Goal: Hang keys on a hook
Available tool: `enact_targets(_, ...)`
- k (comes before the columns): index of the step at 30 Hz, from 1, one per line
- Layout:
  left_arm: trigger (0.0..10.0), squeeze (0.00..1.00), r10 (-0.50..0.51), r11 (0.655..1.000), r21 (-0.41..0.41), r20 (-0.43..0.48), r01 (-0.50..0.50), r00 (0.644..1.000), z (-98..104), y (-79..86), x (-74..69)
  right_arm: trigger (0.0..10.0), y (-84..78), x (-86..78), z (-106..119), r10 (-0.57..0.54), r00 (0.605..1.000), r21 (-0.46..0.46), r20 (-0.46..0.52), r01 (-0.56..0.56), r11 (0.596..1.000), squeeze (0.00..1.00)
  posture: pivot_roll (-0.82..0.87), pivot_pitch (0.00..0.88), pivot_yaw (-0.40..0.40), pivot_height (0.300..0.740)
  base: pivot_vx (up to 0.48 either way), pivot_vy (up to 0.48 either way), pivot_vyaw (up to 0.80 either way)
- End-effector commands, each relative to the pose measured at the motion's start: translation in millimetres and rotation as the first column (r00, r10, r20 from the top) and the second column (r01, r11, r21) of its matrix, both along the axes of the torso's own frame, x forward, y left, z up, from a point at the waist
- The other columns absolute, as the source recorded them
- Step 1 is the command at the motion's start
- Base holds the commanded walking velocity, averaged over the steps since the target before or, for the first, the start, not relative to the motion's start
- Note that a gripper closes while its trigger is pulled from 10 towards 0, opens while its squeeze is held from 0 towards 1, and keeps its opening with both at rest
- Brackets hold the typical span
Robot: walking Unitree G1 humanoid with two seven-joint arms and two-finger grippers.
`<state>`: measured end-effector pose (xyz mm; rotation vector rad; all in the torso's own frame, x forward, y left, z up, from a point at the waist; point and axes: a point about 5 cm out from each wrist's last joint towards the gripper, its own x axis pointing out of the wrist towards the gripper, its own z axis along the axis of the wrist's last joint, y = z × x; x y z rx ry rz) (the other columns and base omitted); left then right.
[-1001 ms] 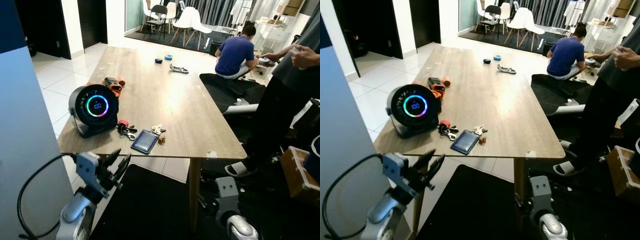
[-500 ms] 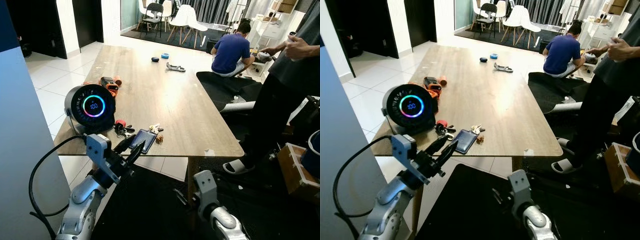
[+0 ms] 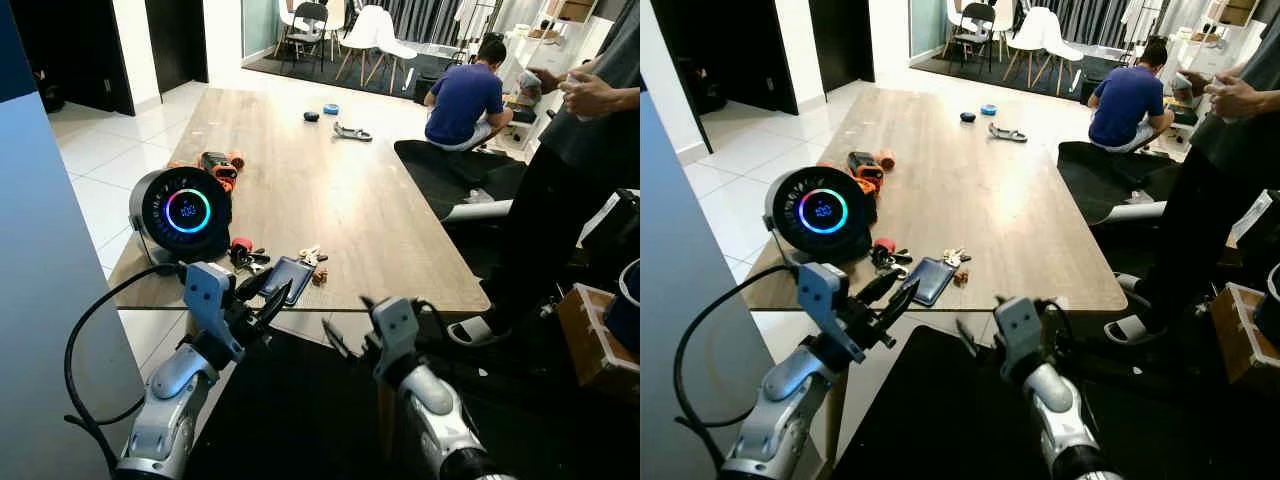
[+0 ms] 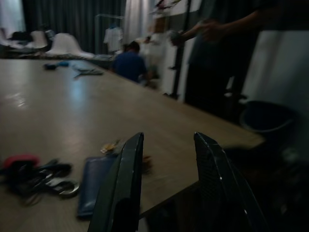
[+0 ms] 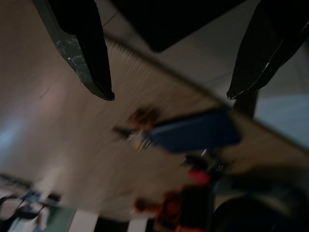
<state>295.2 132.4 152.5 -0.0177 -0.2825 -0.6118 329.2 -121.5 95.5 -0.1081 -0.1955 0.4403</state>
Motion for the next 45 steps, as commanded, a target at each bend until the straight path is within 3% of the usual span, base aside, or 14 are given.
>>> enact_targets(1, 10.0, 0.00, 0.046, 0.998, 0.038, 0.010, -0.047, 0.999, -2, -1.1, 4.1, 10.0, -16.0, 6.3, 14, -0.096, 0.994, 0.041, 0.060, 0.094, 0.995, 0.00, 0.09, 0.060, -0.091, 0.740, 0.000, 0.000, 0.00)
enact_targets(7, 10.0, 0.00, 0.075, 0.991, 0.112, 0.015, -0.076, 0.997, -6, -8.0, 12.4, 10.0, -39.1, 12.5, 7, -0.220, 0.975, 0.001, -0.016, 0.220, 0.975, 0.00, 0.08, 0.060, -0.092, 0.740, 0.000, 0.000, 0.00)
enact_targets(13, 10.0, 0.00, 0.123, 0.984, 0.134, -0.003, -0.121, 0.992, -10, -9.4, 18.0, 10.0, -42.4, 12.2, 3, -0.237, 0.970, 0.008, -0.050, 0.238, 0.971, 0.00, 0.08, 0.061, -0.087, 0.740, 0.000, 0.000, 0.00)
enact_targets(14, 10.0, 0.00, 0.151, 0.982, 0.121, -0.014, -0.148, 0.988, -11, -7.1, 19.7, 10.0, -41.1, 11.5, 1, -0.223, 0.972, 0.022, -0.073, 0.226, 0.974, 0.00, 0.07, 0.059, -0.083, 0.740, 0.000, 0.000, 0.00)
enact_targets(16, 10.0, 0.00, 0.213, 0.976, -0.007, -0.109, -0.215, 0.971, -20, 8.7, 19.9, 10.0, -29.0, 3.8, -19, -0.112, 0.976, -0.003, -0.186, 0.113, 0.994, 0.00, 0.07, 0.058, -0.078, 0.740, 0.000, 0.000, 0.00)
enact_targets(21, 10.0, 0.00, 0.284, 0.948, -0.100, -0.165, -0.302, 0.944, -34, 38.4, 10.5, 10.0, -18.0, -14.9, -50, 0.002, 0.950, -0.082, -0.313, -0.029, 0.996, 0.00, 0.07, 0.057, -0.082, 0.740, 0.000, 0.000, 0.00)
enact_targets(24, 10.0, 0.00, 0.387, 0.913, -0.059, -0.178, -0.403, 0.905, -53, 68.7, -4.8, 10.0, -19.5, -35.4, -80, 0.004, 0.899, -0.150, -0.439, -0.077, 0.986, 0.00, 0.08, 0.056, -0.088, 0.740, 0.000, 0.000, 0.00)
enact_targets(26, 10.0, 0.00, 0.466, 0.880, 0.010, -0.222, -0.476, 0.857, -78, 94.8, -28.4, 10.0, -28.1, -60.5, -109, -0.039, 0.834, -0.211, -0.551, -0.094, 0.973, 0.00, 0.08, 0.051, -0.097, 0.740, 0.000, 0.000, 0.00)
enact_targets(28, 10.0, 0.00, 0.496, 0.865, 0.063, -0.262, -0.498, 0.828, -95, 105.7, -47.1, 10.0, -35.5, -78.2, -125, -0.070, 0.785, -0.236, -0.615, -0.098, 0.967, 0.00, 0.09, 0.048, -0.099, 0.740, 0.000, 0.000, 0.00)
enact_targets(32, 10.0, 0.00, 0.504, 0.861, 0.094, -0.286, -0.500, 0.815, -105, 108.8, -57.7, 10.0, -40.1, -87.6, -133, -0.093, 0.757, -0.247, -0.647, -0.092, 0.965, 0.00, 0.09, 0.045, -0.100, 0.740, 0.000, 0.000, 0.00)
enact_targets(35, 10.0, 0.00, 0.467, 0.883, 0.152, -0.385, -0.444, 0.796, -131, 107.5, -79.7, 10.0, -52.4, -106.6, -148, -0.167, 0.690, -0.288, -0.704, -0.063, 0.956, 0.00, 0.09, 0.038, -0.100, 0.740, 0.000, 0.000, 0.00)
enact_targets(38, 10.0, 0.00, 0.446, 0.894, 0.188, -0.426, -0.405, 0.787, -143, 104.2, -87.0, 10.0, -58.2, -111.7, -152, -0.216, 0.668, -0.315, -0.712, -0.029, 0.949, 0.00, 0.09, 0.039, -0.099, 0.740, 0.000, 0.000, 0.00)
enact_targets(41, 10.0, 0.00, 0.503, 0.864, 0.282, -0.511, -0.416, 0.697, -168, 100.6, -89.5, 10.0, -77.5, -112.5, -152, -0.442, 0.642, -0.446, -0.627, 0.170, 0.879, 0.00, 0.09, 0.034, -0.097, 0.740, 0.000, 0.000, 0.00)
enact_targets(45, 10.0, 0.00, 0.525, 0.851, 0.328, -0.537, -0.410, 0.660, -179, 93.9, -88.3, 10.0, -87.6, -114.4, -152, -0.535, 0.597, -0.458, -0.599, 0.293, 0.839, 0.00, 0.08, 0.031, -0.090, 0.740, 0.000, 0.000, 0.00)
